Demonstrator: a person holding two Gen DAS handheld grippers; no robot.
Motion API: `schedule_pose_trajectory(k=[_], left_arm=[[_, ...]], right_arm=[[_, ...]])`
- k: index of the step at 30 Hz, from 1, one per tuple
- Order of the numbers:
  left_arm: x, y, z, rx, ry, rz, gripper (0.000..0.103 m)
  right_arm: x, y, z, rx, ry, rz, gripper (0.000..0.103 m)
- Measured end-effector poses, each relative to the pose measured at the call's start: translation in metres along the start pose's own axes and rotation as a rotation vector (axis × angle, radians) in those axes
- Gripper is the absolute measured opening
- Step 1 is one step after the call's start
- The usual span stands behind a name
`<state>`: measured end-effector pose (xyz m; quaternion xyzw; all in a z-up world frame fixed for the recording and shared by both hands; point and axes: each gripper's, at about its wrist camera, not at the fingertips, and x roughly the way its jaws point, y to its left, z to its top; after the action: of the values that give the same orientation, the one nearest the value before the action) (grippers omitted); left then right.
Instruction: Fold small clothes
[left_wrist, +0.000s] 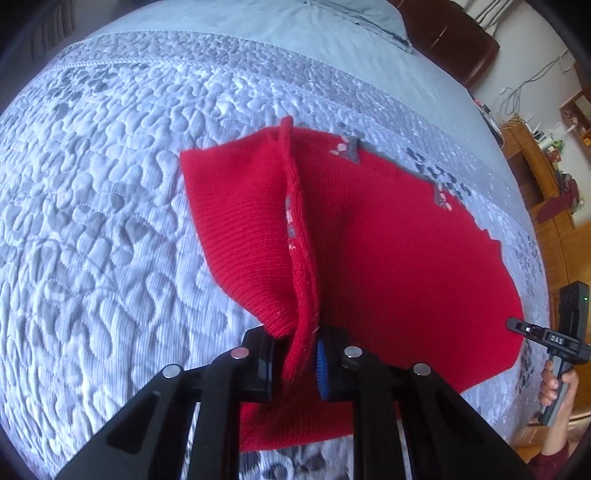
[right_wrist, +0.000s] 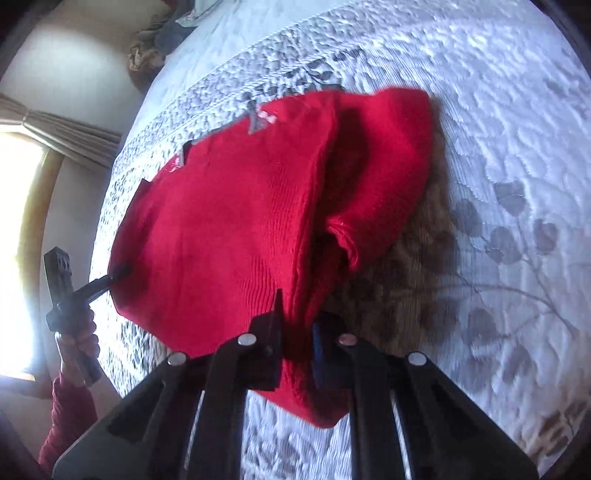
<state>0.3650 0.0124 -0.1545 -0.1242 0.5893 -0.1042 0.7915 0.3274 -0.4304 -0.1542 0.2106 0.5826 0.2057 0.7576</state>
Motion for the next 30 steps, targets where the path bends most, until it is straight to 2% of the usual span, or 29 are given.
schedule_pose_trajectory(k=[6,13,19,27,30], left_arm=[[-0.035,-0.014,-0.031,0.045,0.064,-0.03,0.017],[-0.068,-0.023,-0.098,0.079,0.122,-0.062,0.017],[-0.086,-0.022,-0.154,0.091,0.145,-0.068,0.017],[-0.045,-0.009,-0.181,0.126,0.136,0.047,0.02],[-0.031,-0.008,-0.186,0.13,0.094,0.07,0.024]], right_arm=[[-0.031,0.01,-0.029,-0.028,0.049,-0.024,0.011],[-0.067,0.005,-0.098,-0.03,0.113,-0.011,0.01],[-0.088,0.001,-0.153,-0.038,0.132,-0.007,0.007],[-0.067,-0.022,-0.189,0.004,0.095,-0.074,0.007],[-0.048,-0.037,-0.194,0.032,0.083,-0.118,0.007]])
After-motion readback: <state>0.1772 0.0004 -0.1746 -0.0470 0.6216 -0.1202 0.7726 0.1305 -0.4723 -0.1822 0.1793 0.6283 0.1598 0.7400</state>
